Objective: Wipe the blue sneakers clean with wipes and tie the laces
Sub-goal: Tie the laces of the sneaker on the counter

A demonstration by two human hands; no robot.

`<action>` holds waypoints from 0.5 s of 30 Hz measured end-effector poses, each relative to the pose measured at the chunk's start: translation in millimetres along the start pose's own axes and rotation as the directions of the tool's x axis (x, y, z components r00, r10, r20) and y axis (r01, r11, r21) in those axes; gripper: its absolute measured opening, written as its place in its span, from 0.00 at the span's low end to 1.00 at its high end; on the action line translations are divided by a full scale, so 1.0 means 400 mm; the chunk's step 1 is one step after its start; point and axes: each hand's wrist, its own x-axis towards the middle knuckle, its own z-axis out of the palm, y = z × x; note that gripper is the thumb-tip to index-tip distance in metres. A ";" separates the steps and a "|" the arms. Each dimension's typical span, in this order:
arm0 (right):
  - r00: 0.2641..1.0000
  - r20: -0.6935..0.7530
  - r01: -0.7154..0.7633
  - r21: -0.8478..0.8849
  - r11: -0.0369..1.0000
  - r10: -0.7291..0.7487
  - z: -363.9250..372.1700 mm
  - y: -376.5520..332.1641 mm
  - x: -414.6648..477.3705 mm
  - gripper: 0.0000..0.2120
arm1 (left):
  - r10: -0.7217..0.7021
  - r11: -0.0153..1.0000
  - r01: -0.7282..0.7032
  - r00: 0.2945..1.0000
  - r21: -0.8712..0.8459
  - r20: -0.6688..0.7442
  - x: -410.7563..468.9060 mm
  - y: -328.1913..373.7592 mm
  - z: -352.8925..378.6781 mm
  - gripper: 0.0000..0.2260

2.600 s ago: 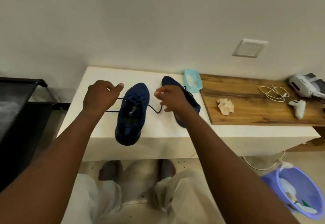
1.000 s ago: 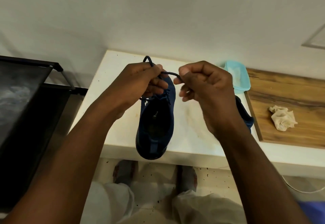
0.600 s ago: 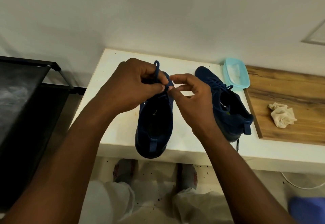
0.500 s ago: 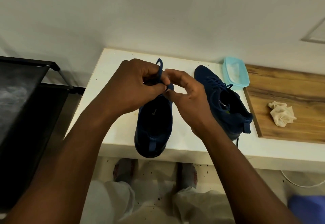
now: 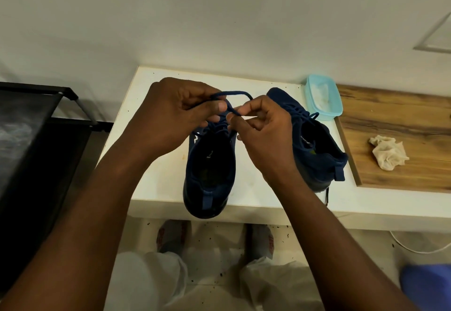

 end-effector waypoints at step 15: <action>0.931 0.319 -0.207 0.057 0.977 0.179 -0.031 -0.006 0.009 0.14 | -0.061 0.956 0.039 0.996 -0.290 -0.068 0.010 -0.012 0.005 0.06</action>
